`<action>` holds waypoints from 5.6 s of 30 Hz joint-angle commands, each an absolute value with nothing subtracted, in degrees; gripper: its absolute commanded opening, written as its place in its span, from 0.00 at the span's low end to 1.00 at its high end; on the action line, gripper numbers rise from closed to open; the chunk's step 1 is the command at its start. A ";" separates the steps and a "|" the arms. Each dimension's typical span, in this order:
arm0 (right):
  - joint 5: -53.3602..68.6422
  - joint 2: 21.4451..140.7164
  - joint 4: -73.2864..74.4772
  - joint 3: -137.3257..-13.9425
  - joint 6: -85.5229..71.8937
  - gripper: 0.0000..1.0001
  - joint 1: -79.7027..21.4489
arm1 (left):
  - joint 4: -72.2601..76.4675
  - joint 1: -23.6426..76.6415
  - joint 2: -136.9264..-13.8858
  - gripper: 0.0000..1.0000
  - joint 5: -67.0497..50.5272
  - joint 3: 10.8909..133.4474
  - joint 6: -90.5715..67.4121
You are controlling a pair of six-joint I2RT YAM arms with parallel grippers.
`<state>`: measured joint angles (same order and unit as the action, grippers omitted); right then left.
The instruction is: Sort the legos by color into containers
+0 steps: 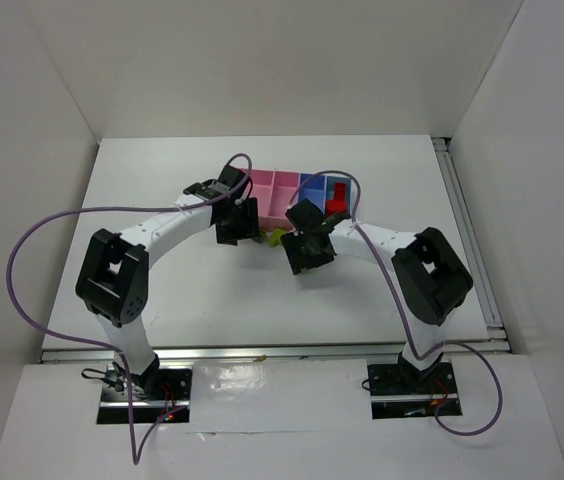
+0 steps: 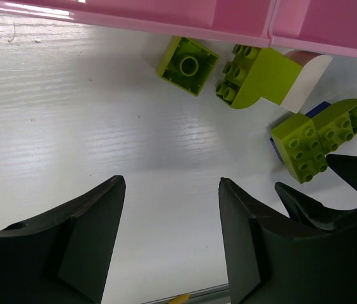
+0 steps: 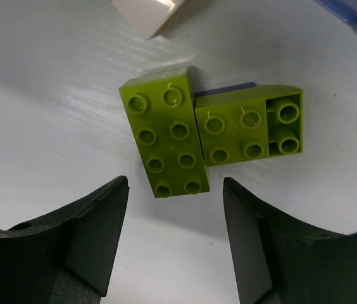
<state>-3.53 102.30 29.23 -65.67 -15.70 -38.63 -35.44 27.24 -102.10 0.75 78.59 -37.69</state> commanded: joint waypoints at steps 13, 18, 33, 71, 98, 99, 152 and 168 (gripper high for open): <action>-3.68 104.85 26.45 -69.70 -13.61 0.39 -38.50 | -36.83 27.07 -103.54 0.71 0.53 82.18 -36.30; -2.65 98.20 28.65 -68.74 -14.15 0.20 -38.50 | -39.28 23.75 -103.54 0.73 0.27 82.71 -32.09; 11.69 81.55 26.10 -61.25 -14.06 0.15 -40.61 | -34.11 21.80 -103.97 0.89 -38.67 86.31 -23.29; 6.50 83.85 26.81 -61.87 -11.95 0.15 -41.13 | -21.36 23.47 -113.38 0.51 -66.10 78.13 -24.78; 5.98 85.42 26.81 -60.29 -11.95 0.15 -41.13 | -26.37 23.47 -114.43 0.35 -59.41 84.46 -23.12; 5.98 85.43 26.81 -60.29 -11.95 0.15 -41.13 | -26.37 23.47 -114.43 0.31 -59.41 84.46 -23.12; 52.20 84.55 -21.85 -40.62 -50.09 0.93 -15.12 | -27.95 16.96 -113.29 0.00 -65.38 86.57 -21.09; 55.02 88.24 -32.08 -41.30 -57.30 0.83 -14.59 | -27.86 16.96 -111.45 0.00 -70.31 88.15 -19.52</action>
<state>53.49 87.53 -26.94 -39.72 -55.79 -14.83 -28.51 17.32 -115.39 -67.00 86.28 -21.15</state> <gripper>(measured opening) 0.844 0.350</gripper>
